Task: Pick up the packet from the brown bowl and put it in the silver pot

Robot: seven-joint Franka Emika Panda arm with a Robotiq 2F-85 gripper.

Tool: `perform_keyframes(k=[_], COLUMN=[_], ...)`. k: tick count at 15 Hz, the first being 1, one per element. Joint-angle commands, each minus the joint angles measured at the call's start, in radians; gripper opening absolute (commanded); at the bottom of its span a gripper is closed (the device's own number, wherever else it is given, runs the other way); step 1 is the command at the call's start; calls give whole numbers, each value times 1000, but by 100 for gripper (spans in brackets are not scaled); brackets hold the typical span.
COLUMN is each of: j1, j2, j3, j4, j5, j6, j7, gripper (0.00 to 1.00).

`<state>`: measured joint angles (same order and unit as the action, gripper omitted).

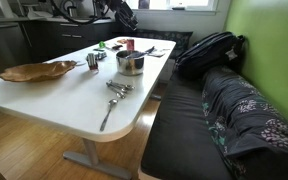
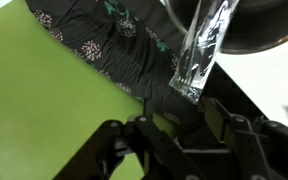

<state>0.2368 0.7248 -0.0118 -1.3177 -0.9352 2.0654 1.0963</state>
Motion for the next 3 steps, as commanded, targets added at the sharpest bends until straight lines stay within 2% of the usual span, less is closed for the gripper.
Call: perform_keyframes(k=[1, 3], j1=[13, 15], j2=[-9, -9], j3=[-14, -18], j4=[0, 4], j5=[21, 19], j6=[5, 4], j7=[-15, -14], gripper=[64, 80])
